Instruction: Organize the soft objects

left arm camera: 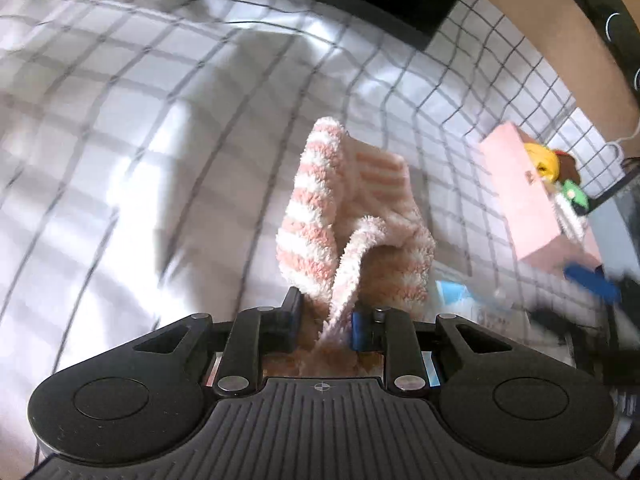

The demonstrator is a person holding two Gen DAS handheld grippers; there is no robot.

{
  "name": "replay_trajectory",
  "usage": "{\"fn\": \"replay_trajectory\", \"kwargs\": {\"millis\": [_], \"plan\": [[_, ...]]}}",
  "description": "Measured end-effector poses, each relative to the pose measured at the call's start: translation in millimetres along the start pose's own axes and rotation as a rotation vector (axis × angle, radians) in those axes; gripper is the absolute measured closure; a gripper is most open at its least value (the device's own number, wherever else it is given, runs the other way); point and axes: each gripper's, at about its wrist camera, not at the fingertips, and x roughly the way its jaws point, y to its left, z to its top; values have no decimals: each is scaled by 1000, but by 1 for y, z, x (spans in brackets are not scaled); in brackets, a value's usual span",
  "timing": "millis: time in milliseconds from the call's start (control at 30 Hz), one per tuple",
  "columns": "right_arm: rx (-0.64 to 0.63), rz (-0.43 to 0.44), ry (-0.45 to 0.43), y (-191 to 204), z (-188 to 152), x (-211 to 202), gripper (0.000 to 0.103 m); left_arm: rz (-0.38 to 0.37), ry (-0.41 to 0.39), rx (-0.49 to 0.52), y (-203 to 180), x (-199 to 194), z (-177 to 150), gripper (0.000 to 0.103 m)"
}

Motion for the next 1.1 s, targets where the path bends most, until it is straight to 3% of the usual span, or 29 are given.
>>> {"fn": "replay_trajectory", "kwargs": {"millis": [133, 267, 433, 500, 567, 700, 800, 900, 1100], "plan": [[-27, 49, 28, 36, 19, 29, 25, 50, 2, -4, 4, -15, -16, 77], [-163, 94, 64, 71, 7, 25, 25, 76, 7, 33, 0, -19, -19, 77], [-375, -21, 67, 76, -32, 2, 24, 107, 10, 96, -13, -12, -15, 76], [-351, -56, 101, 65, -37, 2, 23, 102, 7, 115, -16, -9, -14, 74], [-237, -68, 140, 46, -36, 5, 22, 98, 4, 123, -17, -8, -14, 74], [-4, 13, 185, 18, -29, 12, 22, 52, 5, 152, -17, -10, -11, 72], [-6, -6, 182, 19, -29, 18, 22, -7, -20, 112, -9, -21, -1, 71], [-18, -11, 186, 23, -32, 20, 22, 14, -29, 102, -9, -21, 8, 71], [-68, -18, 188, 24, -47, 8, 22, -35, -4, 184, -39, -9, 6, 70]]}}
